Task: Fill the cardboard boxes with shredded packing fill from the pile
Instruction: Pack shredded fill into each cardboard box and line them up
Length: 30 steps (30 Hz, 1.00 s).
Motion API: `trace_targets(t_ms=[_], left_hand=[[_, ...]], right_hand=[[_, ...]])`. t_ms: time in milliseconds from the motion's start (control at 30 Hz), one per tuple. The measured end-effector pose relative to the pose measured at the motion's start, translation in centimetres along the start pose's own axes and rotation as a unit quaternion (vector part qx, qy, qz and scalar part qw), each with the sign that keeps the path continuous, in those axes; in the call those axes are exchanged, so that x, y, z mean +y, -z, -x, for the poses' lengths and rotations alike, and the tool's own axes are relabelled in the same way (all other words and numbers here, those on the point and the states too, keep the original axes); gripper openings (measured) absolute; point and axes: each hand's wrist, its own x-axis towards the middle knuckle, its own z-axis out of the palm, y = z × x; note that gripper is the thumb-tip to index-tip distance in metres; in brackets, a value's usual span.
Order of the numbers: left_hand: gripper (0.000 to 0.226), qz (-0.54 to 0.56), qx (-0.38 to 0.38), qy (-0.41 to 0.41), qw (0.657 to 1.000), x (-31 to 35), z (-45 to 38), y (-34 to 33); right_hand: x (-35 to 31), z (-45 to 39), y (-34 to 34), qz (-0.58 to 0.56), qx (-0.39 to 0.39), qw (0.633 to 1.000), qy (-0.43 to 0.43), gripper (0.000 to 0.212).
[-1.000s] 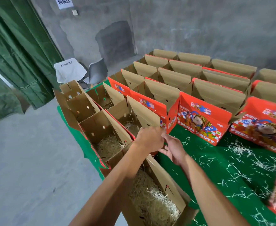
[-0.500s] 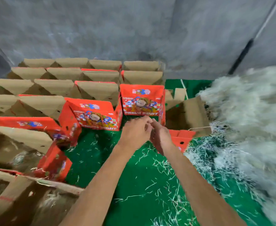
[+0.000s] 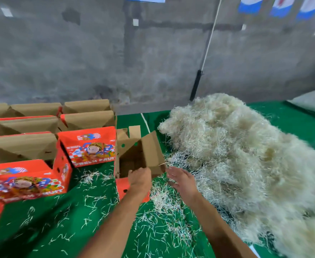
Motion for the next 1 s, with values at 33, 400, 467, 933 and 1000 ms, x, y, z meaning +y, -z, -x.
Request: trace_targets(t_ms=[33,400,467,933,1000], left_hand=[[0.025,-0.003,0.009,0.011,1.0,-0.5,0.2,-0.1],[0.05,-0.03,-0.255,0.053,0.965,-9.9,4.1,3.6],[0.101,0.082,-0.273,0.035,0.958,-8.0,3.9,4.0],[0.011,0.059,-0.041,-0.044,0.996,-3.2,6.1,2.0],[0.01,0.072,-0.038,-0.041,0.996,-4.3,7.2,2.6]], right_hand=[[-0.2,-0.3,0.5,0.009,-0.001,1.0,-0.006,0.016],[1.6,-2.3,-1.4,0.034,-0.003,0.999,-0.033,0.024],[2.1,-2.2,-2.4,0.04,-0.01,0.999,-0.035,0.03],[3.0,-0.2,-2.1,0.005,-0.014,0.999,-0.045,0.042],[3.2,-0.5,-2.4,0.029,0.043,0.998,-0.029,0.057]])
